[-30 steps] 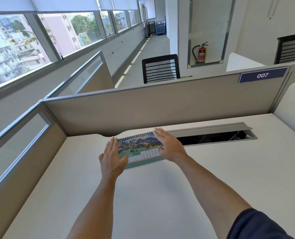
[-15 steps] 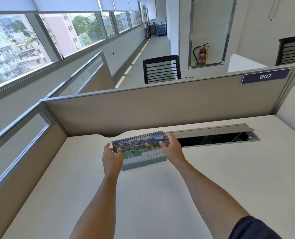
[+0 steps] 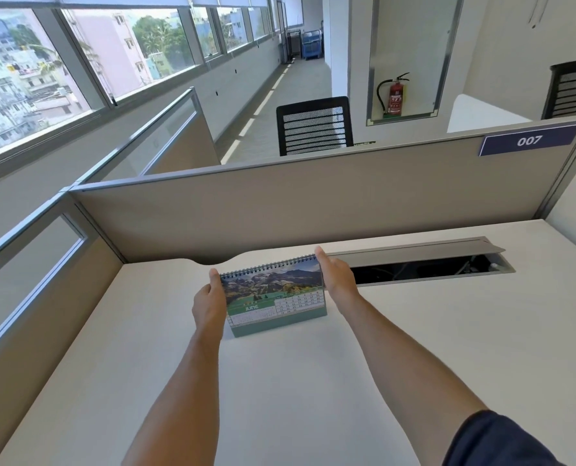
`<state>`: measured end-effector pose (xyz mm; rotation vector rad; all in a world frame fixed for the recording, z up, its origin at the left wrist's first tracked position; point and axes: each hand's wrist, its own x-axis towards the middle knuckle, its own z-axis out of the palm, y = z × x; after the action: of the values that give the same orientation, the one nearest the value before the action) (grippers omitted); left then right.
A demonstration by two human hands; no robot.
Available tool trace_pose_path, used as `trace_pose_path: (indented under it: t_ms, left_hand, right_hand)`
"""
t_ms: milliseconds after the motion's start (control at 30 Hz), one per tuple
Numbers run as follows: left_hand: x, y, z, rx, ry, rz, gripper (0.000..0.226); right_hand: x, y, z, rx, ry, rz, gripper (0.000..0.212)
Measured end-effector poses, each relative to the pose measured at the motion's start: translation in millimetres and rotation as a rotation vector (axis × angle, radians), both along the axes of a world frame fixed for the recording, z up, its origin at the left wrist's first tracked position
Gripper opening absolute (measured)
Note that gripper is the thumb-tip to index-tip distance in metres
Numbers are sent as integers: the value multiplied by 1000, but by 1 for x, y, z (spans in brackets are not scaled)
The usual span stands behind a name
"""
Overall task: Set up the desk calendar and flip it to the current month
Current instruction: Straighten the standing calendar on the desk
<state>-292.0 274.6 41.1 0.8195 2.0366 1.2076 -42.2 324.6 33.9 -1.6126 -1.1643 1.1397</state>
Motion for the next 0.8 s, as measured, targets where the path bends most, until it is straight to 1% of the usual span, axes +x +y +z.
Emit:
trace_pose_path:
  t_ms: [100,200,300,400,567,800]
  left_hand:
    - [-1,4,6,11,5,3,62]
    - [0,6,9,26,28,12,53]
    - [-1,6,7,36,9,12,53]
    - [-3,3,3,46,-25,14,54]
    - [0,-4,-3,59,-31,37,59]
    - [-1,-5,-2,24,-104,60,57]
  right_hand:
    - [0,7,3,-57,55,-11,55]
    - [-2,9,4,-57,62,-13,49]
    - [-3,7,4,-19,56,-24,45]
    - [-2,1,-2,8,40,1,49]
    - [0,-7,-5,31,49,10,53]
    - [4,-8,-2,-22,77,55,53]
